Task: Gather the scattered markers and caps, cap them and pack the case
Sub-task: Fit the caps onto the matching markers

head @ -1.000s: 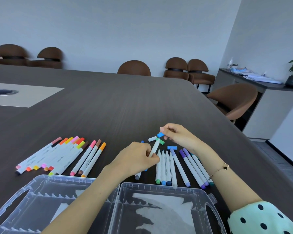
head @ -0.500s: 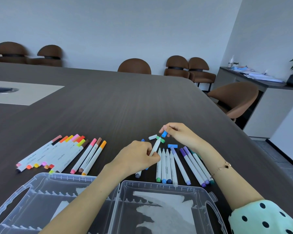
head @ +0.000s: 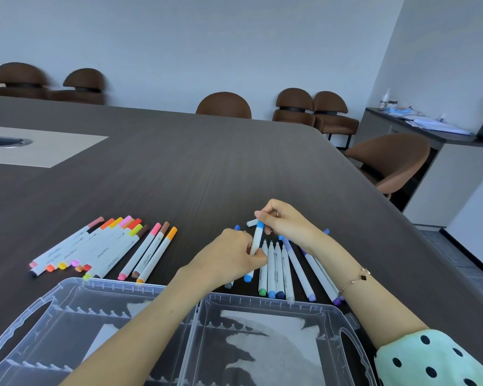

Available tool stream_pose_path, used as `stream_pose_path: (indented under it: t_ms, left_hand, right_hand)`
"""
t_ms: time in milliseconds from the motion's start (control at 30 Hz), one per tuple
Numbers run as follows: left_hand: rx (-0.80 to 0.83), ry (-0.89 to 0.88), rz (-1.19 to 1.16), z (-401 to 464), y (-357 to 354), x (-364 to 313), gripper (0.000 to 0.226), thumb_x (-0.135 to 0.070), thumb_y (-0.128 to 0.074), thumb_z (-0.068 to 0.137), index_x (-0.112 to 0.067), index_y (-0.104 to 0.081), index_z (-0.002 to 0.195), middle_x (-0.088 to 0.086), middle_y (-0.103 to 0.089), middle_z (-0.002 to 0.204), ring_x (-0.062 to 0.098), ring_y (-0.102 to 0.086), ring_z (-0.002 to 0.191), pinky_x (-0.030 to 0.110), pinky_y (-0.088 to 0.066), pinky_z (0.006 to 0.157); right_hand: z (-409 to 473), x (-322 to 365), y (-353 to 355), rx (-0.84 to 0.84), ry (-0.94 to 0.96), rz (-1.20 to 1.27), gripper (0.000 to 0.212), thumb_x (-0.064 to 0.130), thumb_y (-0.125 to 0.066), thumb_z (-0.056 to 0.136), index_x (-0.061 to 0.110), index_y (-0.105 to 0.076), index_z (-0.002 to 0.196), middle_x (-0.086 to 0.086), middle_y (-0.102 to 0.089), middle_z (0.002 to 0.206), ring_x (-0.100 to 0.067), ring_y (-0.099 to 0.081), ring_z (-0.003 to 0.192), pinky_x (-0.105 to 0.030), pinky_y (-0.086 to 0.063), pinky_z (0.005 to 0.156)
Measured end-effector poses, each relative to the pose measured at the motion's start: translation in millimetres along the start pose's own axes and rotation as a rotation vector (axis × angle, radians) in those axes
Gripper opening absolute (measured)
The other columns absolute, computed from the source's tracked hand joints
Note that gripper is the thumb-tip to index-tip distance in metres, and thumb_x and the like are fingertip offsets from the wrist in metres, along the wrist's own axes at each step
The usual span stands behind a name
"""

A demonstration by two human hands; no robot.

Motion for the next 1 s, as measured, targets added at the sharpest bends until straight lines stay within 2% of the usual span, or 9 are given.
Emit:
stream_pose_path:
  t_ms: [67,300,433,533,633,733,833,900,1000]
  left_hand:
    - [-0.006,0.011,-0.011,0.9,-1.4,-1.2,0.035,-0.022,-0.052,0.089,-0.015,-0.04,0.056,0.002,-0.036,0.056,0.011,-0.028,0.047,0.021,-0.031,0.047]
    - [0.002,0.036,0.021,3.0,-1.4,2.7,0.036,-0.023,-0.051,0.092,-0.016,-0.041,0.058,0.002,-0.037,0.057,0.01,-0.029,0.047,0.019,-0.03,0.048]
    - [-0.032,0.092,0.22,3.3,2.3,7.5,0.038,-0.036,-0.053,0.09,-0.019,-0.046,0.057,-0.001,-0.041,0.055,0.011,-0.037,0.045,0.019,-0.033,0.048]
    - [-0.02,0.136,0.418,-0.6,1.2,8.9,0.038,-0.044,-0.051,0.089,-0.02,-0.046,0.061,-0.003,-0.047,0.059,0.01,-0.046,0.052,0.019,-0.035,0.049]
    - [-0.059,0.14,0.49,-2.0,3.4,7.4,0.043,-0.052,-0.047,0.089,-0.019,-0.044,0.062,-0.003,-0.049,0.061,0.011,-0.051,0.058,0.022,-0.046,0.056]
    - [-0.089,0.087,0.386,-2.8,1.9,-1.3,0.043,-0.052,-0.048,0.088,-0.014,-0.056,0.068,-0.002,-0.056,0.063,0.01,-0.054,0.06,0.023,-0.048,0.06]
    - [-0.053,0.045,0.358,-3.9,-6.5,-6.6,0.039,-0.05,-0.054,0.084,-0.013,-0.066,0.082,0.0,-0.066,0.073,0.011,-0.062,0.069,0.024,-0.05,0.064]
    - [-0.035,0.037,0.385,-3.1,-10.3,-5.1,0.036,-0.048,-0.056,0.083,-0.014,-0.067,0.083,0.0,-0.069,0.078,0.012,-0.064,0.075,0.025,-0.051,0.065]
    - [-0.023,0.047,0.453,-1.5,-11.0,-2.3,0.033,-0.047,-0.055,0.081,-0.016,-0.065,0.083,0.0,-0.067,0.078,0.012,-0.064,0.078,0.023,-0.046,0.06]
  right_hand:
    - [-0.6,4.3,1.0,-0.027,0.021,-0.013,0.017,0.027,-0.051,0.097,0.013,-0.053,0.087,0.005,-0.056,0.058,0.002,-0.047,0.048,-0.019,-0.037,0.064]
    - [-2.9,5.9,-1.2,-0.074,0.04,-0.039,0.018,0.024,-0.052,0.096,0.009,-0.053,0.087,0.006,-0.054,0.057,0.002,-0.047,0.046,-0.015,-0.036,0.059]
    - [3.6,-0.1,5.0,-0.142,0.09,-0.204,0.017,0.021,-0.05,0.097,0.012,-0.064,0.095,0.013,-0.057,0.072,-0.001,-0.054,0.063,-0.017,-0.04,0.067]
    - [5.9,-16.1,26.2,-0.284,0.044,-0.276,0.017,0.013,-0.049,0.095,0.013,-0.066,0.095,0.013,-0.058,0.077,-0.002,-0.056,0.072,-0.01,-0.04,0.065]
    - [8.4,-32.4,42.0,-0.364,0.01,-0.39,0.019,0.01,-0.051,0.092,0.013,-0.069,0.092,0.001,-0.066,0.087,-0.016,-0.062,0.086,-0.021,-0.047,0.074]
    - [10.9,-32.3,33.9,-0.297,0.066,-0.4,0.014,0.019,-0.059,0.09,0.019,-0.073,0.093,0.004,-0.065,0.089,-0.015,-0.057,0.095,-0.029,-0.046,0.086]
    - [12.1,-28.9,16.1,-0.185,0.083,-0.496,0.02,0.032,-0.065,0.088,0.022,-0.073,0.103,0.003,-0.062,0.094,-0.014,-0.048,0.1,-0.025,-0.041,0.087]
    - [12.1,-28.6,11.8,-0.171,0.069,-0.59,0.023,0.033,-0.063,0.089,0.021,-0.073,0.106,0.001,-0.063,0.102,-0.016,-0.045,0.104,-0.027,-0.041,0.088]
    - [11.5,-29.1,11.4,-0.179,0.054,-0.609,0.018,0.029,-0.062,0.09,0.019,-0.072,0.102,0.003,-0.066,0.1,-0.016,-0.046,0.105,-0.032,-0.046,0.086]
Point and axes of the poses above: each hand's wrist, its own z-axis towards the middle knuckle, its own y-axis out of the back of the hand, x = y × z, the point moved 6 cm from there along z, towards the middle knuckle
